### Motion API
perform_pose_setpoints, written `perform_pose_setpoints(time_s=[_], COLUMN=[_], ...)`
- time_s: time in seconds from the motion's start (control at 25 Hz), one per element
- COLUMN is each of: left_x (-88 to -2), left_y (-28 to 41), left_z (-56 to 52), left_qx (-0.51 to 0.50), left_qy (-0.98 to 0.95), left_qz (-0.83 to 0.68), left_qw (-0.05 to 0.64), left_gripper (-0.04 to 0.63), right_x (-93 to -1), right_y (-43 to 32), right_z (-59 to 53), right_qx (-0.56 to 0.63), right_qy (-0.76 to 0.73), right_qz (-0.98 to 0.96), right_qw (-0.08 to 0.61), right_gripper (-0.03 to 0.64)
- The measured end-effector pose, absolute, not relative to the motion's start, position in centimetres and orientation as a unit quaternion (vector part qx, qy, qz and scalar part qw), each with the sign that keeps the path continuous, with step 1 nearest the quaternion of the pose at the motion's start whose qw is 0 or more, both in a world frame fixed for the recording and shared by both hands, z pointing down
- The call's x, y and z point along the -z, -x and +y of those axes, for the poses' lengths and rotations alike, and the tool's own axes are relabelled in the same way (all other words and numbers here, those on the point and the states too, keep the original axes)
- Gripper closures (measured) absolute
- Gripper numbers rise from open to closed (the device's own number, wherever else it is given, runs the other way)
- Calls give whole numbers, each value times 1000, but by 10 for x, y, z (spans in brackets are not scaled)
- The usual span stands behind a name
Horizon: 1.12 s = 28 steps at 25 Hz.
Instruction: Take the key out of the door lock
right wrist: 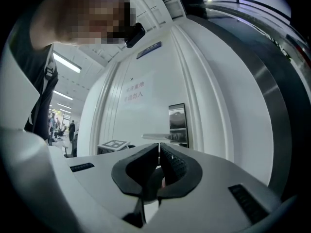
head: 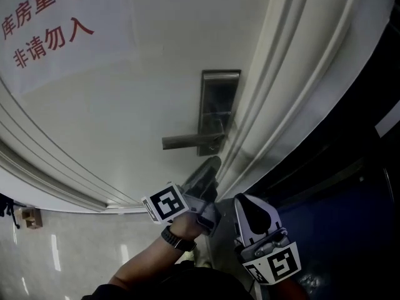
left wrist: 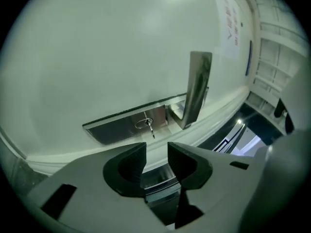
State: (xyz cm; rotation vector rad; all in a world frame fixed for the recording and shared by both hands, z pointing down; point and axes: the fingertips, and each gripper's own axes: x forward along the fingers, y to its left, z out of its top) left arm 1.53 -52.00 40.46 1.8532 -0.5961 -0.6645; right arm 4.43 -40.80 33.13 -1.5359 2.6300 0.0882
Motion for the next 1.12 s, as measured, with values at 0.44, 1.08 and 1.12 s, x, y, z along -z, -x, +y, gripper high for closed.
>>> perform_pose_setpoints(time_s=[0.44,1.08,1.12], left_x=[-405,-404,-405], left_y=[-20,-21,-21], left_z=[-558,-565,-565], left_qx=[333,362,362], left_qy=[-731,-704,-701], left_qz=[-263,-268,-274], left_qw=[534,550,550], left_gripper=[494,572,574], right_x=[-329,-332,-332], right_y=[-49,-61,-61], right_z=[-420,-424,-423], right_qx=[-28,-19,-18], right_qy=[504,505,505], right_qz=[862,862,862], right_qw=[44,41,41], right_gripper=[601,601,601])
